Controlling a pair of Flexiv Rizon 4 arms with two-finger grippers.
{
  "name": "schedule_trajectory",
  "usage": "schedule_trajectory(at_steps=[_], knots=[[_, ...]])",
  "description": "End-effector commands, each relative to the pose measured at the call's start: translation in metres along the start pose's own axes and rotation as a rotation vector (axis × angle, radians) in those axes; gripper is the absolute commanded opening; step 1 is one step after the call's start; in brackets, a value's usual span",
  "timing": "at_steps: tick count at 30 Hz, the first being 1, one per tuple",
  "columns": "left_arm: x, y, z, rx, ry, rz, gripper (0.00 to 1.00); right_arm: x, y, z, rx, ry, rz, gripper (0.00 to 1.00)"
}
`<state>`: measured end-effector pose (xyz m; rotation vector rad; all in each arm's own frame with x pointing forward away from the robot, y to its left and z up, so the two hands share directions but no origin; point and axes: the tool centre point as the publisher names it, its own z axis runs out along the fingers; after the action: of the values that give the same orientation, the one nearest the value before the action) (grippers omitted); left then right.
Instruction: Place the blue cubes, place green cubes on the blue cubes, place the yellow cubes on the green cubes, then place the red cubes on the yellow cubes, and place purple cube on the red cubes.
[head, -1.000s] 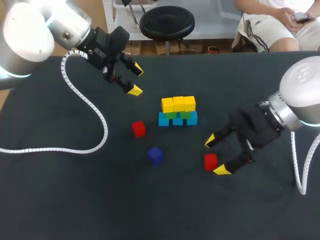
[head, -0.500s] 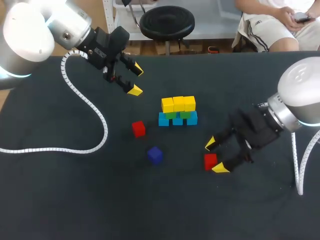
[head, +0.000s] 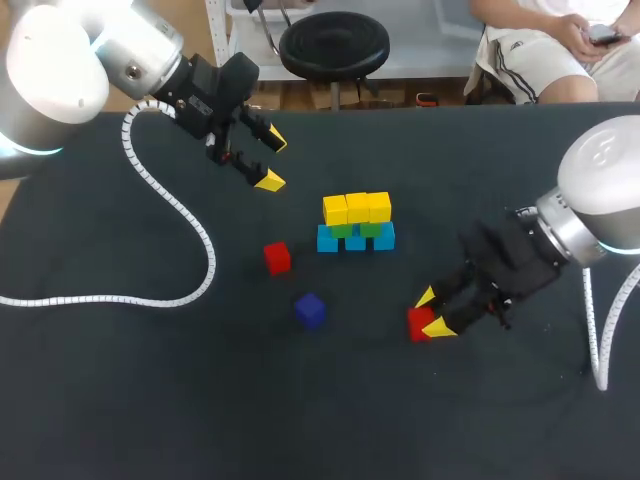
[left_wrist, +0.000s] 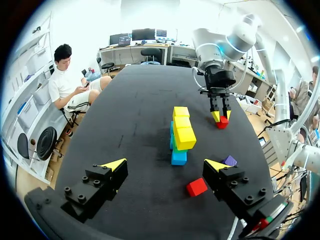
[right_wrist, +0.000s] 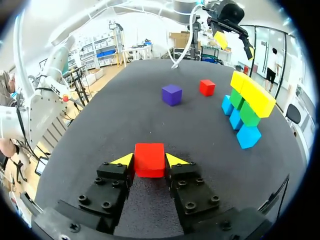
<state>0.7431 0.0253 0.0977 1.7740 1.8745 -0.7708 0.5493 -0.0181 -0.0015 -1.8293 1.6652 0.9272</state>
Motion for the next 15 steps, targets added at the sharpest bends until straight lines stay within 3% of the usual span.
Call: schedule_trajectory(at_steps=[1,15], knots=[[-0.001,0.002,0.000,0.005,0.004,-0.001,1.00,-0.015,0.006,-0.015,0.005,0.015,0.004,0.00],[-0.001,0.002,0.000,0.005,0.004,-0.001,1.00,-0.050,0.009,-0.040,0.047,0.048,0.021,0.00]])
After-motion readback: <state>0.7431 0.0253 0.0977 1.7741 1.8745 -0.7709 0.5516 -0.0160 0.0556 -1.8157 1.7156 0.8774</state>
